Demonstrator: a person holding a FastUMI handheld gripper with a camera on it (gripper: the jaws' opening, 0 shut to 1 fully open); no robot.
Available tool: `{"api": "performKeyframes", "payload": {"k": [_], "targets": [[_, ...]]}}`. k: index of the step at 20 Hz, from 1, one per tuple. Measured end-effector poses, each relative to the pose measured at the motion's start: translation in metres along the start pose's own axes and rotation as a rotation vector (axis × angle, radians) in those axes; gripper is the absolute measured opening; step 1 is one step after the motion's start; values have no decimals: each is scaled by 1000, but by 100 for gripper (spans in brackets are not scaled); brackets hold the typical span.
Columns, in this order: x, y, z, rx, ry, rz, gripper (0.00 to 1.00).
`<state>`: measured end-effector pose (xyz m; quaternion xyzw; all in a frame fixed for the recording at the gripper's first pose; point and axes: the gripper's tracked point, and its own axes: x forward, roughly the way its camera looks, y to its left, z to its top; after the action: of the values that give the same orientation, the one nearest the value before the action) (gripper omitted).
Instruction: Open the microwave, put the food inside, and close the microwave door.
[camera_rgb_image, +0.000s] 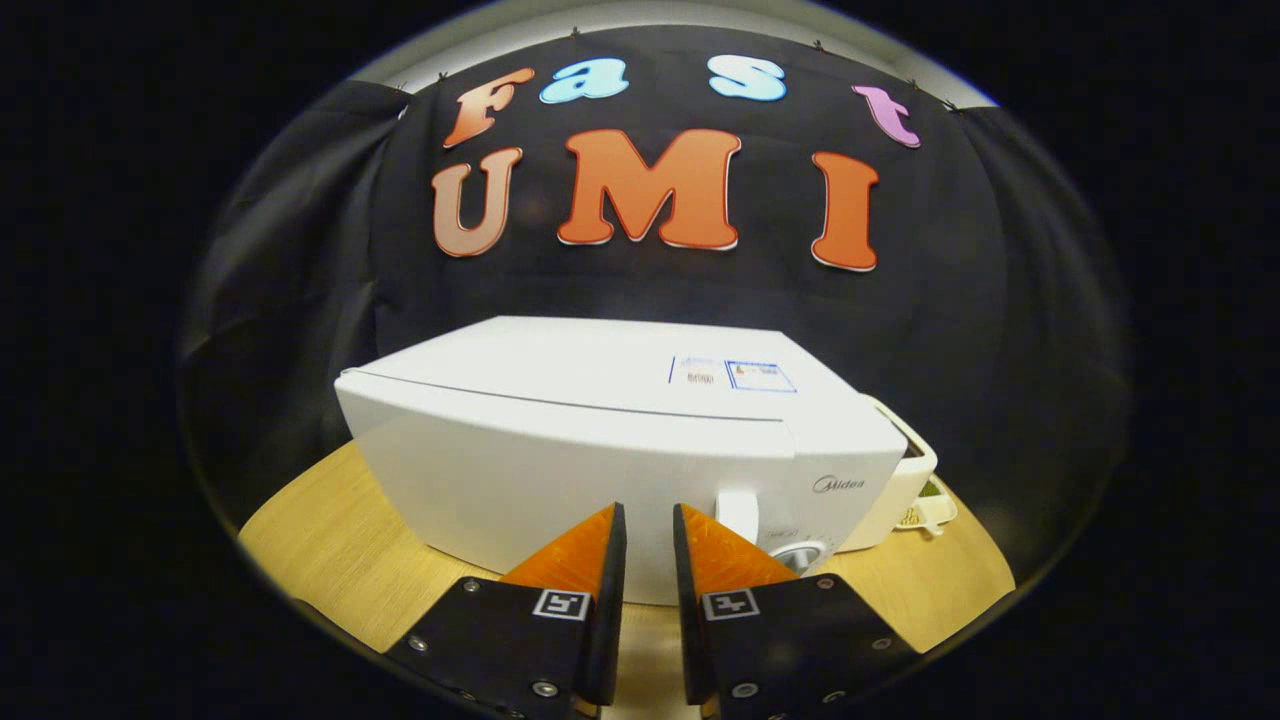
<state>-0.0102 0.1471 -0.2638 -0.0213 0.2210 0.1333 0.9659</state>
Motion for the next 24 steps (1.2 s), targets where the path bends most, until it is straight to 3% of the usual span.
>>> {"api": "performKeyframes", "payload": {"k": [10, 17, 24], "targets": [[-72, -47, 179, 9, -264, 22, 52], [-102, -82, 261, -8, -358, 2, 87], [-125, -87, 320, -74, -478, -23, 95]]}}
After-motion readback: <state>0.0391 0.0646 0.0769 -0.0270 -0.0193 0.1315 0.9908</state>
